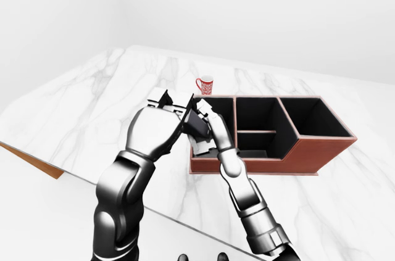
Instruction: Pick up the book and place it in the right compartment of the caddy.
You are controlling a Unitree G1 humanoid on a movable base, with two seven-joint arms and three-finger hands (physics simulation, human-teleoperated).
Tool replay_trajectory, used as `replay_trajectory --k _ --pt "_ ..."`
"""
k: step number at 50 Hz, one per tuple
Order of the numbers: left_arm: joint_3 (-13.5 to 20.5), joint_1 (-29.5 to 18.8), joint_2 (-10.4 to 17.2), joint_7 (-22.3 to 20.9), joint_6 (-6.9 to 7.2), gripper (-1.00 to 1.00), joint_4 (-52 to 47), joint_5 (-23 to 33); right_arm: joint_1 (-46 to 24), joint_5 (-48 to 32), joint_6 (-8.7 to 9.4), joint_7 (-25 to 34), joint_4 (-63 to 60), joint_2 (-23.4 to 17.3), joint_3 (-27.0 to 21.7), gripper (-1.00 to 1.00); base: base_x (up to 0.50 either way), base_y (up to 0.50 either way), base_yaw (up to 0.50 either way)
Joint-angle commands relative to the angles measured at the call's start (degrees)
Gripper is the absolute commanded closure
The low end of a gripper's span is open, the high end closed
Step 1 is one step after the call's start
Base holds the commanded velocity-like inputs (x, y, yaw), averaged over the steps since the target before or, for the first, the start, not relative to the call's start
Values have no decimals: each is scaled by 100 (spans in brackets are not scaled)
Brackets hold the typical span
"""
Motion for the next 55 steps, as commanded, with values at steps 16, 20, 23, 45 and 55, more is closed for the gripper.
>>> replay_trajectory --k 16,20,23,45,55 --pt "50 -136 -59 156 0 -100 -137 52 54 -159 0 73 -126 -16 14 100 0 0 0" --pt "53 -84 -48 155 0 -100 -164 58 68 -163 0 70 -119 -14 29 100 0 0 0" --pt "60 -96 -47 159 0 -100 -148 53 97 -171 0 51 -89 -18 31 100 0 0 0" --pt "336 -390 9 296 0 -100 -666 -361 57 44 0 95 -272 -266 -269 100 0 0 0" --pt "500 -369 128 428 0 -100 -759 -568 104 172 0 57 -353 -463 -457 100 0 0 0"
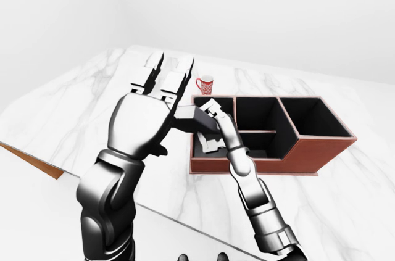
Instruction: Pick up the book and place it in the right compartment of the caddy.
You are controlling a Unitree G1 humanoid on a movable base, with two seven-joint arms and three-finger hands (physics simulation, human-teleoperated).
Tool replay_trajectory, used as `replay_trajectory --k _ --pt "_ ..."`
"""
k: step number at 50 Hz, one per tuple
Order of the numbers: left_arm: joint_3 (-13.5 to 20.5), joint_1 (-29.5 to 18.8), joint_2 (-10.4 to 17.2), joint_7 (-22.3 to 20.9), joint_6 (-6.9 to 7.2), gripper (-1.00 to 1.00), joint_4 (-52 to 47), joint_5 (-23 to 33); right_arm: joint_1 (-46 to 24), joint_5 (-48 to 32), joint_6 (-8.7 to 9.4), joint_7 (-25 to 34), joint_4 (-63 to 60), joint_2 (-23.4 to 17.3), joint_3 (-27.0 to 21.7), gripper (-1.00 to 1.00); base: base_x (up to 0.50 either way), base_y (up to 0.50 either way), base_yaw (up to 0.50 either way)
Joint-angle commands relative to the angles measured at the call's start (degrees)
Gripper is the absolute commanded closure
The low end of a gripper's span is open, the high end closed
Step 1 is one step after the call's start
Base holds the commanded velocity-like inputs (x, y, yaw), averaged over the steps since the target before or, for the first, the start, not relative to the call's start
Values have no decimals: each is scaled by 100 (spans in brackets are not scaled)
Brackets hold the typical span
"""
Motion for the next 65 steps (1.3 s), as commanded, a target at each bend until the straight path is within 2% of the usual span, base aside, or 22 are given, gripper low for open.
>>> replay_trajectory --k 1,8,11,14,17,26,32,37,41,45,49,53,54,55,56,59,63,64,65 --pt "217 -1 112 126 0 -100 -193 -295 40 301 0 -156 -168 -181 -236 100 0 0 0" --pt "383 -31 191 193 0 -100 -307 -512 71 421 0 -104 -391 -287 -369 100 0 0 0" --pt "439 45 228 390 0 -100 -259 -567 103 465 0 -97 -453 -327 -401 100 0 0 0" --pt "570 285 285 843 0 -100 -35 -642 131 513 0 -101 -463 -388 -466 100 0 0 0" --pt "717 432 350 1121 0 -100 149 -774 148 552 0 -76 -549 -433 -516 100 0 0 0" --pt "1074 485 506 1355 0 -100 132 -1261 163 632 0 -92 -584 -542 -633 100 0 0 0" --pt "1055 651 439 1303 0 -100 101 -1945 165 655 0 -74 -689 -570 -660 100 0 0 0" --pt "1230 713 426 1669 0 -100 181 -2337 138 699 0 46 -1126 -575 -689 100 0 0 0" --pt "1447 722 501 2204 0 -100 522 -2889 179 740 0 88 -1387 -577 -695 100 0 0 0" --pt "1474 888 414 2444 0 -100 704 -3406 174 730 0 127 -1580 -568 -676 100 0 0 0" --pt "1505 988 387 2576 0 -100 741 -3654 155 778 3 142 -1674 -609 -734 100 0 0 0" --pt "1539 1176 312 2728 0 -100 868 -3930 179 864 178 181 -1945 -650 -808 100 0 0 0" --pt "1562 1218 301 2772 0 -100 929 -3982 243 888 0 134 -1840 -677 -826 100 0 0 0" --pt "1577 1241 288 2790 0 -100 955 -4052 214 902 137 171 -1969 -687 -849 100 0 0 0" --pt "1593 1274 270 2774 0 -100 965 -4182 242 926 50 147 -1924 -712 -878 100 0 0 0" --pt "1589 1406 211 2757 0 -100 995 -4348 210 1000 347 209 -2242 -761 -967 100 0 0 0" --pt "1558 1496 137 2754 0 -100 1106 -4573 232 1069 425 208 -2388 -814 -1036 100 0 0 0" --pt "1535 1528 113 2736 0 -100 1143 -4655 242 1094 341 179 -2323 -838 -1070 100 0 0 0" --pt "1519 1562 103 2739 0 -100 1179 -4656 207 1104 421 194 -2377 -860 -1097 100 0 0 0"
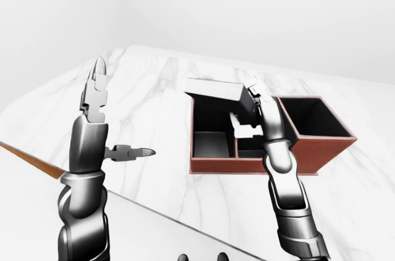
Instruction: Pick up the book and place it in the right compartment of the caddy.
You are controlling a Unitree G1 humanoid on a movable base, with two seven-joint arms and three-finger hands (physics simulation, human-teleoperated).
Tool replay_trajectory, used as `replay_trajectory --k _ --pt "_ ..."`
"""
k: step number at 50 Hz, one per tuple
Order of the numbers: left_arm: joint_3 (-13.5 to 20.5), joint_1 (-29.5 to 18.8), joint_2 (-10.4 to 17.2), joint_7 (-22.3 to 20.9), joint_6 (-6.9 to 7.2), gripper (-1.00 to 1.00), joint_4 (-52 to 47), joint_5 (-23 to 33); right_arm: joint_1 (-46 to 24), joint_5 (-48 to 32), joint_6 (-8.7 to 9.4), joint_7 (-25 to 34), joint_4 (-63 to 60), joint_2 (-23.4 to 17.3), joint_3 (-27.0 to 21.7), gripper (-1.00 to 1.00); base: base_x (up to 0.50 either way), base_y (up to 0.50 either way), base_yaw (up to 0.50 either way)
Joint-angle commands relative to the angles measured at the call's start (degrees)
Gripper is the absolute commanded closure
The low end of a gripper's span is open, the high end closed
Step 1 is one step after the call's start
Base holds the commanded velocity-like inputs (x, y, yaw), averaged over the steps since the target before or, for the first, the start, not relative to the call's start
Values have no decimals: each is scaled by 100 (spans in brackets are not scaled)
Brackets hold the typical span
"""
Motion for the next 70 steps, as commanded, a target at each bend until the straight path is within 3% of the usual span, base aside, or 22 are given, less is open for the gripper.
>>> replay_trajectory --k 1,2,4,5,8,9,13,16,17,20,41,47,57,70 --pt "16 372 -183 147 0 -100 254 -779 21 404 56 -128 -398 -146 -258 100 0 0 0" --pt "5 399 -196 153 0 -100 286 -786 -6 418 131 -110 -452 -162 -280 100 0 0 0" --pt "-9 455 -215 185 0 -100 386 -774 -9 453 -15 -148 -301 -212 -344 100 0 0 0" --pt "-42 506 -238 199 0 -100 504 -797 -82 482 182 -107 -431 -257 -414 100 0 0 0" --pt "-155 627 -287 339 0 -100 818 -573 -110 568 247 -92 -452 -311 -481 100 0 0 0" --pt "-174 668 -303 347 0 -100 884 -608 -75 570 104 -125 -355 -338 -504 100 0 0 0" --pt "-197 803 -339 421 0 -100 1092 -580 -191 623 425 -38 -605 -501 -693 100 0 0 0" --pt "-202 853 -368 488 0 -100 1207 -571 -229 675 435 -44 -556 -616 -827 100 0 0 0" --pt "-227 913 -389 560 0 -100 1333 -545 -209 757 309 -46 -419 -666 -908 100 0 0 0" --pt "-237 954 -400 621 0 -100 1482 -525 -322 830 395 -39 -317 -810 -1038 100 0 0 0" --pt "-283 1125 -465 656 0 -100 1537 -497 -722 1098 -9 -133 1025 -1681 -1687 100 0 0 0" --pt "-278 1122 -472 637 0 -100 1500 -500 -716 1147 -35 -131 1153 -1899 -1848 100 0 0 0" --pt "-303 1134 -471 698 0 -100 1579 -424 -639 1364 -242 -135 1605 -2234 -2167 100 0 0 0" --pt "-327 1134 -467 806 0 -100 1681 -270 -471 1466 -242 -211 2064 -2488 -2406 100 0 0 0"
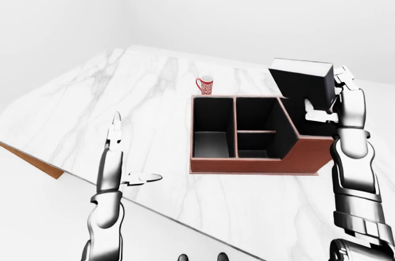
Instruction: Pick up the book and place it in the right compartment of the caddy.
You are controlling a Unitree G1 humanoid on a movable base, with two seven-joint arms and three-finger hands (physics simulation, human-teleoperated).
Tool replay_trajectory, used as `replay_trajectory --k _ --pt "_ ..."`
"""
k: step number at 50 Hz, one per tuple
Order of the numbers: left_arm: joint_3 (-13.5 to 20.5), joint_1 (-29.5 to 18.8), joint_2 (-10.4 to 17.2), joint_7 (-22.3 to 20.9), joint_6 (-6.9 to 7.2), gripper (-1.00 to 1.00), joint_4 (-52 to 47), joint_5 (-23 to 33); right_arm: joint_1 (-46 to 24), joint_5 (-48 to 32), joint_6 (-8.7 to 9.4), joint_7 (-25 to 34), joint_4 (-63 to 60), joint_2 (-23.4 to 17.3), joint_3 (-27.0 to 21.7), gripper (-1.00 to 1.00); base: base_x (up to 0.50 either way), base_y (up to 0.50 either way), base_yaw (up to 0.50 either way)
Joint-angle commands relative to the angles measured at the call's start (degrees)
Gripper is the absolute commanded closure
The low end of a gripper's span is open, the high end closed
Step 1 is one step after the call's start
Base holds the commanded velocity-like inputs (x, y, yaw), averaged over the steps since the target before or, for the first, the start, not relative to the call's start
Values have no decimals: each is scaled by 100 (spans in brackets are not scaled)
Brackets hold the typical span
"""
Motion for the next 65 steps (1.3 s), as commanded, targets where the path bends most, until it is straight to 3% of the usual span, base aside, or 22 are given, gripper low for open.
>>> replay_trajectory --k 1,65 --pt "-1 25 -5 78 0 -100 17 37 107 309 0 -216 501 -226 -263 100 0 0 0" --pt "-38 18 30 204 0 -100 172 218 -593 260 0 -598 2600 -724 21 100 0 0 0"
